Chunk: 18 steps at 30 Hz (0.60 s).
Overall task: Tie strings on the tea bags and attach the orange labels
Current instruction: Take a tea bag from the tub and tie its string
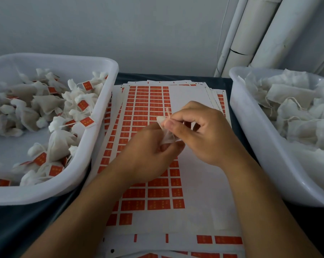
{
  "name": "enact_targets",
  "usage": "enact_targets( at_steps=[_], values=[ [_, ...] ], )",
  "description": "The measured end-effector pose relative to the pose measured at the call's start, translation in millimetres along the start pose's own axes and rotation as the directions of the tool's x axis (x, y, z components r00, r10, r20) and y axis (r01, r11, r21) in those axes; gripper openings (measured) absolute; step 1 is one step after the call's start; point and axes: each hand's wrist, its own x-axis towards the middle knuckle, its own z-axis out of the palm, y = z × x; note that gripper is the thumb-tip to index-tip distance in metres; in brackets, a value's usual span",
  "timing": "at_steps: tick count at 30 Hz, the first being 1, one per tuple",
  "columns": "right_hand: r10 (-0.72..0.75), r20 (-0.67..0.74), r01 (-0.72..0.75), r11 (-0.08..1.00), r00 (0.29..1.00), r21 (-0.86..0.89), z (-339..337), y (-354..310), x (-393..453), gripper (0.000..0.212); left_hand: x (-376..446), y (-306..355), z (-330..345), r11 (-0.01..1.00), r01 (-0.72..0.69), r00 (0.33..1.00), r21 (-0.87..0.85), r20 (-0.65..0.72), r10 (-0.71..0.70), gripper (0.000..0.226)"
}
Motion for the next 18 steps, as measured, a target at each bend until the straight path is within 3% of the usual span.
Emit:
enact_targets(
  at_steps=[3,7,11,15,18],
  values=[
    [-0.012,0.052,0.015,0.998,0.999,-0.056,1,2,-1,0.018,-1,1,4,0.997,-0.072,0.997,0.028,-0.014,0.073,0.032],
    [-0.02,0.082,0.024,0.999,0.996,-0.048,0,4,-1,0.02,-1,-1,7,0.998,-0.068,0.998,-0.001,-0.009,0.068,0.036],
    [0.063,0.184,-0.101,0.973,0.981,0.207,-2,6,-1,0.026,-3,2,8,0.985,-0.12,0.993,-0.122,-0.004,0.12,0.03],
    [0.102,0.218,-0.168,0.936,0.971,0.311,-2,9,0,0.024,-6,8,6,0.956,-0.039,0.998,-0.29,0.031,0.051,0.036],
    [0.094,0.167,-0.136,0.955,0.981,0.263,-4,11,1,0.029,-6,9,3,0.933,0.06,0.998,-0.355,0.04,-0.049,0.043]
  ],
)
